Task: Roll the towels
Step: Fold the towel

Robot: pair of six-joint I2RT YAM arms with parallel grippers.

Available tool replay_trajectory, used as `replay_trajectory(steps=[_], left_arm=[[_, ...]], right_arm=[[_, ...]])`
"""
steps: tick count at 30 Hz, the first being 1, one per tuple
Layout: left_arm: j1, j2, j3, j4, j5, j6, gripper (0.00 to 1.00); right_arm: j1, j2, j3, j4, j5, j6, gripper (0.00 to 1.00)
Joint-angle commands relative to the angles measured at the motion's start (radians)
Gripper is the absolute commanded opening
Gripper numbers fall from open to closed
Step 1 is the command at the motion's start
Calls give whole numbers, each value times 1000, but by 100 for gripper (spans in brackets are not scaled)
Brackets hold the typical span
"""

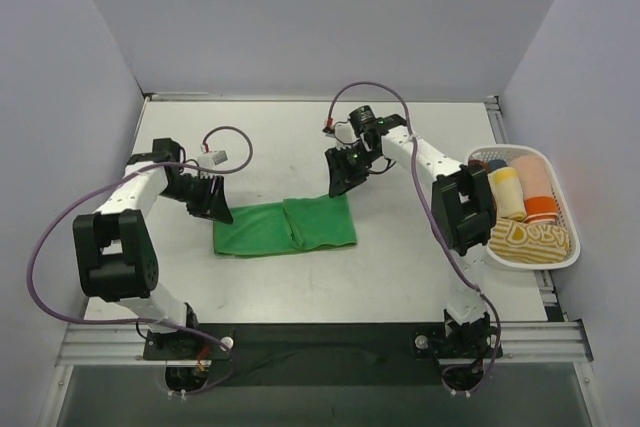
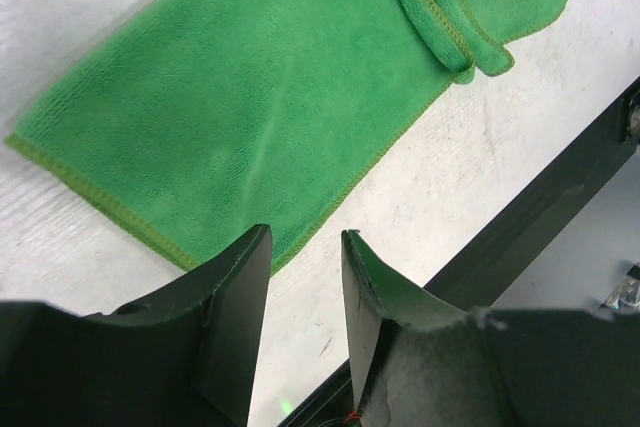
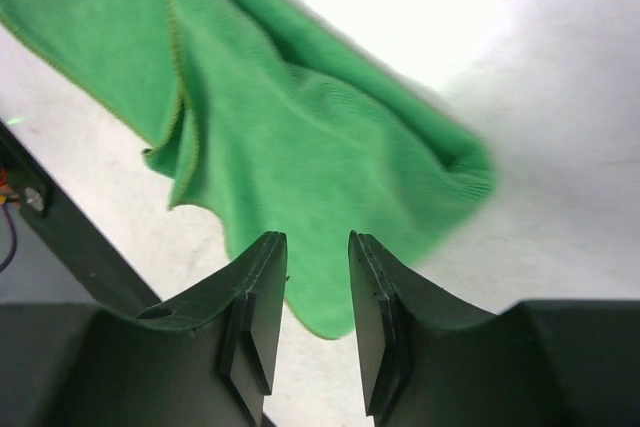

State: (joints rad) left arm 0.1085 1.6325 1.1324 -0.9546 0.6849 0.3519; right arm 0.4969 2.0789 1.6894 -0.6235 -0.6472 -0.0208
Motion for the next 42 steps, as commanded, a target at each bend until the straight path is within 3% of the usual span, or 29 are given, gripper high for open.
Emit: replay_trajectory(steps=[1, 8, 15, 18, 20, 22, 23, 26, 29, 31, 37, 42], left_arm=[[-33, -3, 1, -1, -39, 24, 44], [-99, 113, -10, -4, -197, 13, 40], [-141, 303, 104, 40, -261, 12, 36], [-173, 484, 344, 31, -282, 10, 36], [-216, 611, 586, -15, -260, 7, 36], [-262, 683, 752, -67, -231, -5, 41], [-273, 734, 921, -129, -211, -8, 45], [-291, 735, 1062, -187, -148, -17, 51], [-277, 640, 1005, -170, -101, -31, 52], [-274, 586, 878, -148, -53, -39, 52], [-297, 383, 516, -7, 146, -71, 49], [-374, 283, 374, 4, 266, -51, 45]], right_arm=[[-15, -5, 15, -58, 44, -67, 31], [-14, 119, -17, -76, 50, -85, 19], [-9, -34, -252, -74, -11, -51, 14], [40, -121, -353, -79, -96, -25, 15], [104, -187, -404, -84, -220, -18, 22], [141, -227, -413, -84, -282, -1, 26], [152, -259, -405, -84, -301, 2, 29], [94, -298, -372, -82, -290, 7, 29], [11, -295, -361, -62, -273, 21, 29], [-37, -272, -358, -51, -230, 21, 29], [-31, -154, -384, -33, -226, 21, 27], [-20, -99, -424, -1, -204, 19, 24]])
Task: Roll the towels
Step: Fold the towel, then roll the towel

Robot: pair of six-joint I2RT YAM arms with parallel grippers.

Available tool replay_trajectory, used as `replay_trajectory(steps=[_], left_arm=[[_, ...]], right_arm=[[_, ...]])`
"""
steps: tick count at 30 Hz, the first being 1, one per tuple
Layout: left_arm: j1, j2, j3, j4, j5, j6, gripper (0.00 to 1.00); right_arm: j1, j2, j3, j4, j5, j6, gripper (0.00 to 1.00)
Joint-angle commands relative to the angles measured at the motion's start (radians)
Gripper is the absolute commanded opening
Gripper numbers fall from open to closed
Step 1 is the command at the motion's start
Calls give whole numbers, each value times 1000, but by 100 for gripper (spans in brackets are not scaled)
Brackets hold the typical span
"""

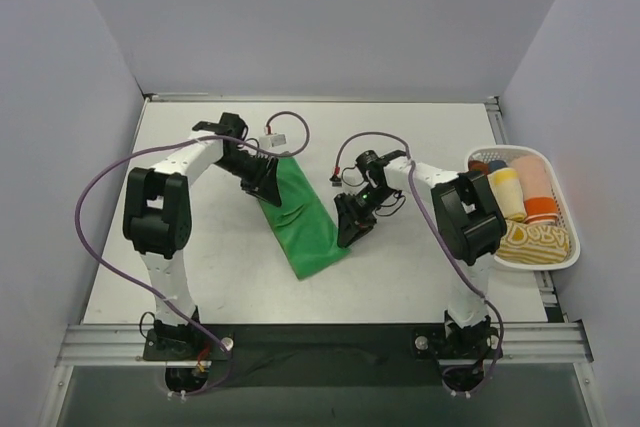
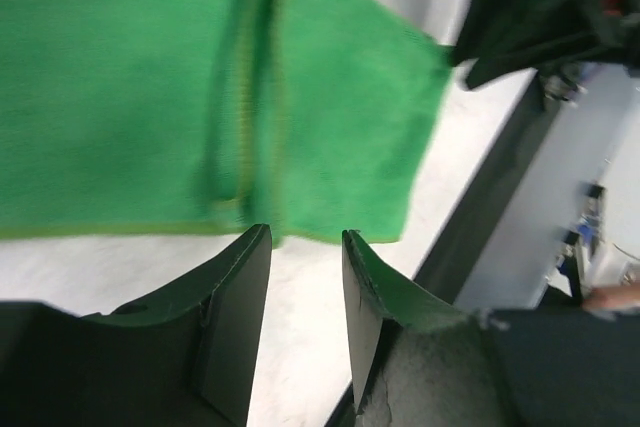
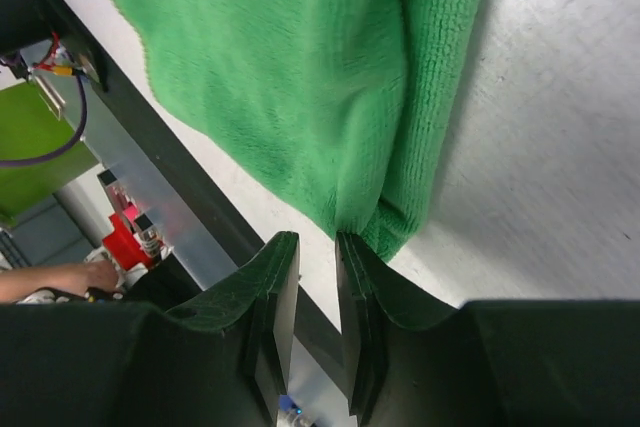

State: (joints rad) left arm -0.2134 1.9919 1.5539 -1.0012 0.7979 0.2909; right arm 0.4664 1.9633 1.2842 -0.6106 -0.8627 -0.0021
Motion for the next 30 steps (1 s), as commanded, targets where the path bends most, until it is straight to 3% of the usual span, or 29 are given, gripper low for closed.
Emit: replay_trajectory(steps=[1, 10, 21, 26, 30], left_arm=[[-64, -87, -82, 50, 171, 13, 45], [-109, 8, -215, 196, 84, -85, 42], [-29, 139, 60, 161, 29, -40, 47], [-17, -14, 9, 142, 75, 37, 48], [-64, -308, -167, 183, -20, 166, 53]], right_arm=[[12, 34, -26, -14, 14, 2, 23], [20, 78, -75, -9, -27, 47, 21], [117, -4, -141, 0, -137, 68, 24], [25, -73, -102, -21, -226, 74, 25], [-51, -116, 4, -61, -222, 47, 27]])
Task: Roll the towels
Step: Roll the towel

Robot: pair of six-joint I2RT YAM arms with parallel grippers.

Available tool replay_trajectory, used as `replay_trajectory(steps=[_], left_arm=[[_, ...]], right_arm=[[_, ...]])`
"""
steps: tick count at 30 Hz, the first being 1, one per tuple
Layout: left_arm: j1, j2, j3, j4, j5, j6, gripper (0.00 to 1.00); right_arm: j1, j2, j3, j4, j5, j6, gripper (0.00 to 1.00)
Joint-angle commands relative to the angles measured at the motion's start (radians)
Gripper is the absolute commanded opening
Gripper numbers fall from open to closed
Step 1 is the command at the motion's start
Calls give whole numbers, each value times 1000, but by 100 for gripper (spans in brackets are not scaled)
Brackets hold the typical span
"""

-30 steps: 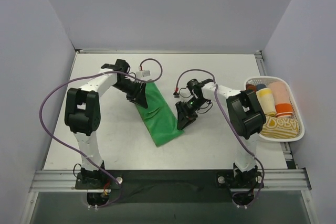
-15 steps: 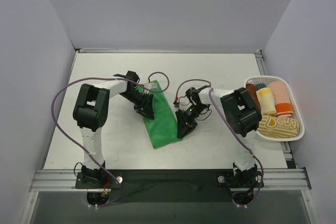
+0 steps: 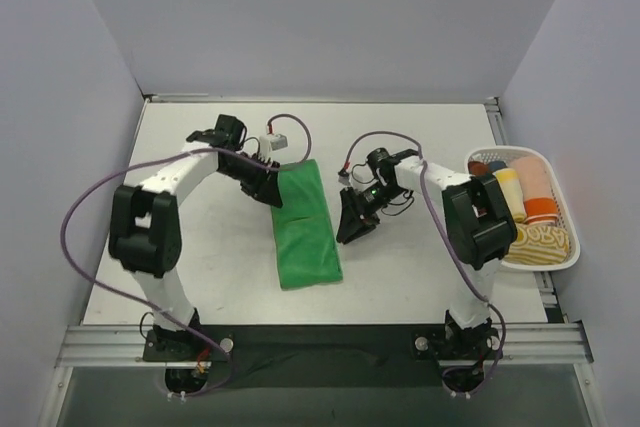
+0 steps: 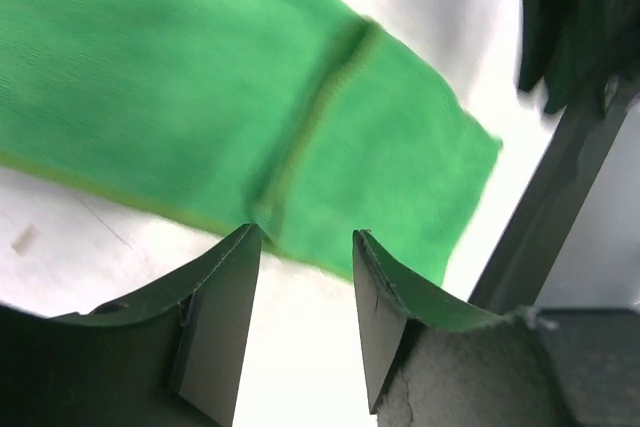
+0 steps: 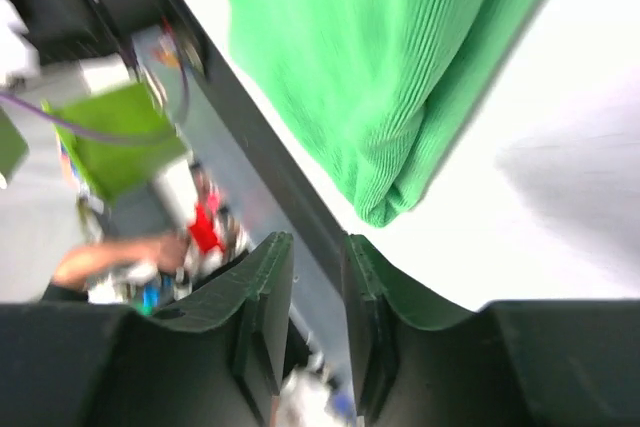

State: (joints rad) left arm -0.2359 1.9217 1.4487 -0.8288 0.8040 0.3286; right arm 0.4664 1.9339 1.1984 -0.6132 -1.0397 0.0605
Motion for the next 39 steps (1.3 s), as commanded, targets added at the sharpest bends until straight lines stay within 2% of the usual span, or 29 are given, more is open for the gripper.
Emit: replay_trajectory(steps=[1, 3, 6, 7, 8, 9, 11, 14, 20, 30, 33, 34, 36, 39], left_arm=[[-87, -287, -101, 26, -66, 145, 54], [-155, -419, -227, 60, -194, 190, 56], [-345, -562, -408, 140, -399, 214, 57], [-393, -588, -445, 160, -443, 220, 59], [-504, -610, -480, 177, -492, 221, 60], [-555, -634, -535, 201, -565, 214, 60], [-678, -644, -568, 218, -620, 196, 61], [-802, -632, -599, 250, -678, 158, 61], [-888, -549, -610, 306, -742, 141, 58], [-905, -388, -657, 398, -796, 162, 48], [-905, -383, -672, 390, -792, 156, 36], [-905, -388, -672, 387, -784, 155, 28], [-905, -401, -671, 363, -764, 152, 20], [-905, -434, -654, 317, -700, 150, 4]], right_arm=[[-54, -88, 111, -60, -27, -14, 28], [-45, -67, 167, -57, 9, -13, 31], [-20, -4, 230, -57, 20, 1, 33], [-11, 11, 245, -56, 21, 10, 33], [7, 26, 280, -56, 26, 10, 33], [18, 54, 292, -57, 32, 12, 33], [37, 77, 317, -49, 44, 13, 33], [69, 137, 340, -45, 61, 7, 32], [75, 232, 326, -46, 70, -1, 29], [74, 247, 305, -46, 101, -21, 27], [75, 246, 294, -48, 102, -24, 26], [75, 247, 293, -46, 102, -25, 26], [75, 241, 285, -45, 98, -25, 24], [84, 226, 280, -45, 92, -30, 23]])
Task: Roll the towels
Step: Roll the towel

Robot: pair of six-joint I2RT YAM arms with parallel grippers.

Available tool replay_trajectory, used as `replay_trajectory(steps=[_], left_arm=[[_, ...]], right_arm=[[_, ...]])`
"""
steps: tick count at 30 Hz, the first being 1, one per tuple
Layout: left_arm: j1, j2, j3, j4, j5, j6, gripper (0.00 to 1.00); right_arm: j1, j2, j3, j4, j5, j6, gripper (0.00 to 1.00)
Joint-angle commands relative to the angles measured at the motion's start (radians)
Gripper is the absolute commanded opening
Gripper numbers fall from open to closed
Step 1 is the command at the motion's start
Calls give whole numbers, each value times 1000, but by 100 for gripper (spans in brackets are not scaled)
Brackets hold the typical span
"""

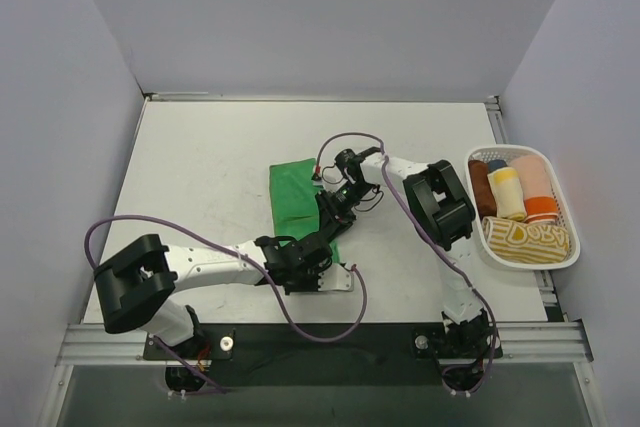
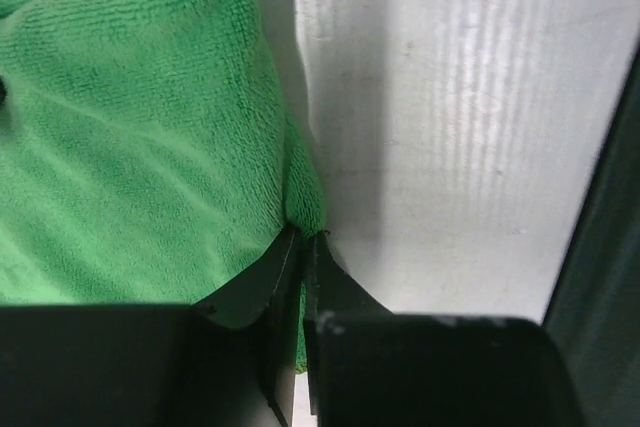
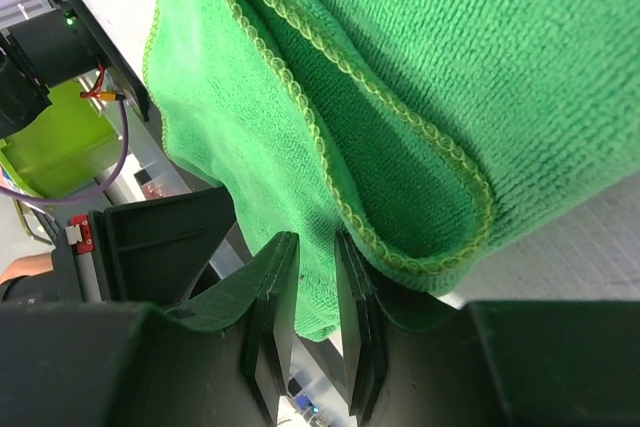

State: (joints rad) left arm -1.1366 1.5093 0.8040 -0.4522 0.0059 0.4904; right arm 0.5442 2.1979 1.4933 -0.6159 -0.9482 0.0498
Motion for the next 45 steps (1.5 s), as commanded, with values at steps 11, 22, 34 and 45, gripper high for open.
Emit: replay_trajectory(steps=[11, 22, 34, 45], left_arm=[[86, -153, 99, -243, 428, -42, 0], [425, -18, 285, -351, 654, 6, 0], [669, 282, 417, -335, 686, 88, 0], [718, 430, 541, -275, 674, 91, 9]], right_arm=[[13, -204, -15, -48, 9, -42, 23], [-67, -217, 62, -67, 19, -34, 33], [-121, -262, 65, -73, -10, -13, 36], [-89, -187, -31, 7, -162, 151, 34]])
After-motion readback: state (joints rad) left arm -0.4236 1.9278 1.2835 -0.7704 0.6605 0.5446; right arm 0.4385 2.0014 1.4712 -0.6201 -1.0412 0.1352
